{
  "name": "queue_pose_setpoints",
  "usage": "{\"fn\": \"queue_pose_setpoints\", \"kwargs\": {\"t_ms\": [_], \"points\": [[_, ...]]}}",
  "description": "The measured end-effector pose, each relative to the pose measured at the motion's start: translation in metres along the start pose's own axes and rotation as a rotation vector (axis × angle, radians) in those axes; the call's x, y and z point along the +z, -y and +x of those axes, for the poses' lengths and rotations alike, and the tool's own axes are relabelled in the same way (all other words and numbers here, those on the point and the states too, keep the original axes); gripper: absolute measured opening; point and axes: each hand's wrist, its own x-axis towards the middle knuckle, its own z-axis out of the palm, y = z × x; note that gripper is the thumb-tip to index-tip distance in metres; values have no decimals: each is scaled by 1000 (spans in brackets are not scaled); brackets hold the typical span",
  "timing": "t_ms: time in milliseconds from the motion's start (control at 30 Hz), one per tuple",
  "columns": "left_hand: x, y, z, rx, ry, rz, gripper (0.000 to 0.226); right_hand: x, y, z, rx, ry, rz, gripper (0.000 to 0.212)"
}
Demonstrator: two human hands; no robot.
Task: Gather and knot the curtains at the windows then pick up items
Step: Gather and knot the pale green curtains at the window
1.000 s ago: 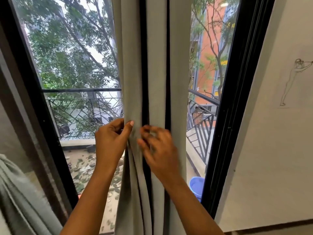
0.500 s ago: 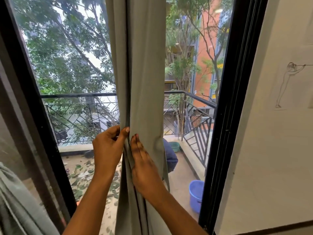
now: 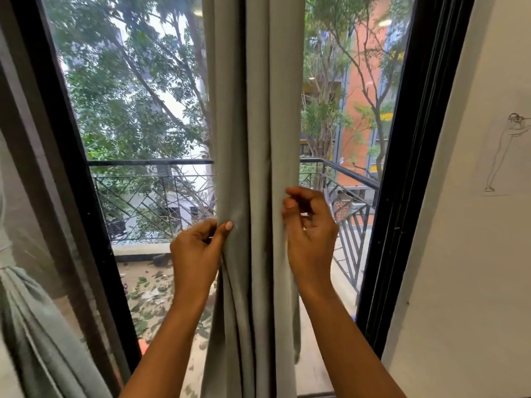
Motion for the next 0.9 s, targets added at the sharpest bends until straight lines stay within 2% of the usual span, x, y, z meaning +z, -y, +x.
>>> {"fn": "queue_pose_setpoints", "kwargs": {"t_ms": [67, 133, 200, 267, 333, 367, 500, 567, 700, 767, 833, 900], "points": [[4, -3, -2, 26, 9, 15, 9, 12, 23, -8, -123, 225, -9, 14], [5, -3, -3, 40, 6, 26, 7, 22, 25, -15, -171, 339, -216, 18], [5, 0, -4, 28, -3, 19, 16, 23, 13, -17, -178, 265, -425, 23], [5, 1, -5, 19, -12, 7, 18, 17, 1, -16, -130, 182, -507, 26], [5, -3, -6, 19, -32, -4, 9, 14, -4, -14, -100, 174, -579, 31], [6, -6, -7, 26, -41, -11, 13, 14, -5, -13, -107, 174, -625, 34], [11, -9, -15, 20, -83, -69, 15, 17, 0, -16, -246, 152, -711, 30], [12, -5, -17, 5, -105, -99, 12, 18, -2, -16, -255, 164, -744, 31], [13, 0, -22, -64, -85, -244, 20, 12, -17, -9, -163, 93, -899, 72], [13, 2, -24, -87, -80, -292, 22, 9, -20, -4, -36, 135, -784, 83], [14, 1, -24, -85, -104, -287, 18, 7, -23, -1, 71, 177, -671, 69], [15, 0, -23, -68, -134, -250, 21, 2, -24, -4, 0, 133, -682, 44]]}}
